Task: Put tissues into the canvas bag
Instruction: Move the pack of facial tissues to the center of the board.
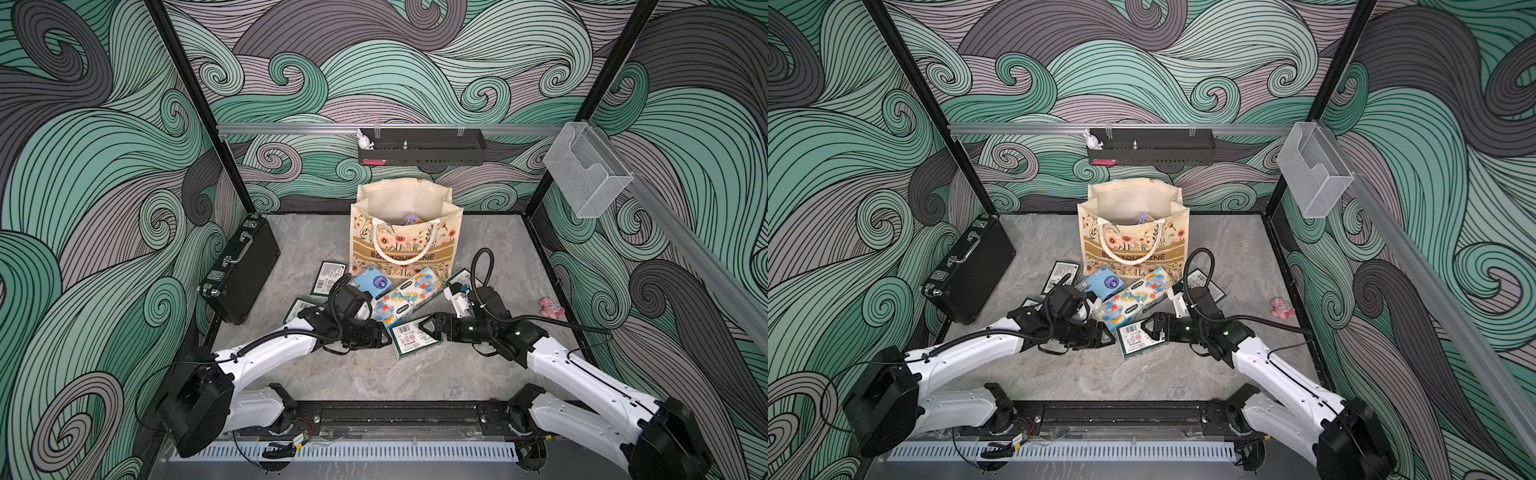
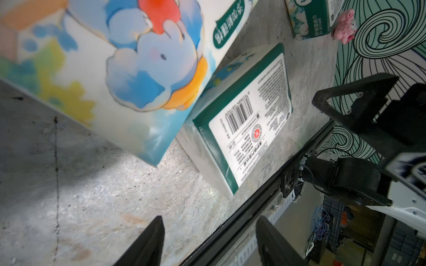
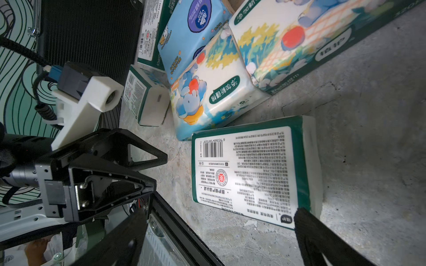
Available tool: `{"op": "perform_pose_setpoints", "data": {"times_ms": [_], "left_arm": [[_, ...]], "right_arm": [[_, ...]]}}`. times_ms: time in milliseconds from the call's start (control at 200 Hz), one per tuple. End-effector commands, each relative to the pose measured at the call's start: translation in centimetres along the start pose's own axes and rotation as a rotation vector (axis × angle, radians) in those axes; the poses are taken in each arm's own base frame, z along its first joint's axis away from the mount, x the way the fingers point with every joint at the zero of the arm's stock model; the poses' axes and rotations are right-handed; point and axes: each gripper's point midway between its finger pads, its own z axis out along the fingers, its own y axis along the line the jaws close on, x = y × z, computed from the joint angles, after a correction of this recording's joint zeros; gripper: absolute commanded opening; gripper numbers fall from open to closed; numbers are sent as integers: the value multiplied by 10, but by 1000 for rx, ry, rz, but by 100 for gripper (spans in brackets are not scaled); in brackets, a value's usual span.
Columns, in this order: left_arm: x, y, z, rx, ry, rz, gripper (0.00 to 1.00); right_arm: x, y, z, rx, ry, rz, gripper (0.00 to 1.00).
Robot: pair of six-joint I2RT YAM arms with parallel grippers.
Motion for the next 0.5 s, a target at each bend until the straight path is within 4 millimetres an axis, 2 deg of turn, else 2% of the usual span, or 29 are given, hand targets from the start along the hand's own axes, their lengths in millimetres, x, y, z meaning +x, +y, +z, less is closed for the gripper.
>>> {"op": "perform_pose_setpoints", "data": {"times_ms": [0, 85, 270, 430, 495], "left_arm": [[-12, -14, 0, 16, 3, 61, 62], [-16, -14, 5, 12, 16, 67, 56], [-22, -18, 10, 10, 32, 77, 50], [-21, -20, 14, 24, 49, 61, 47], [-16, -13, 24, 17, 76, 33, 47]], "right_arm": [[6, -8, -4, 20, 7, -1, 99], [7, -9, -6, 12, 4, -2, 99], [8, -13, -6, 9, -4, 11, 99], [10, -16, -5, 8, -3, 16, 99], [11, -19, -3, 11, 0, 20, 99]]}}
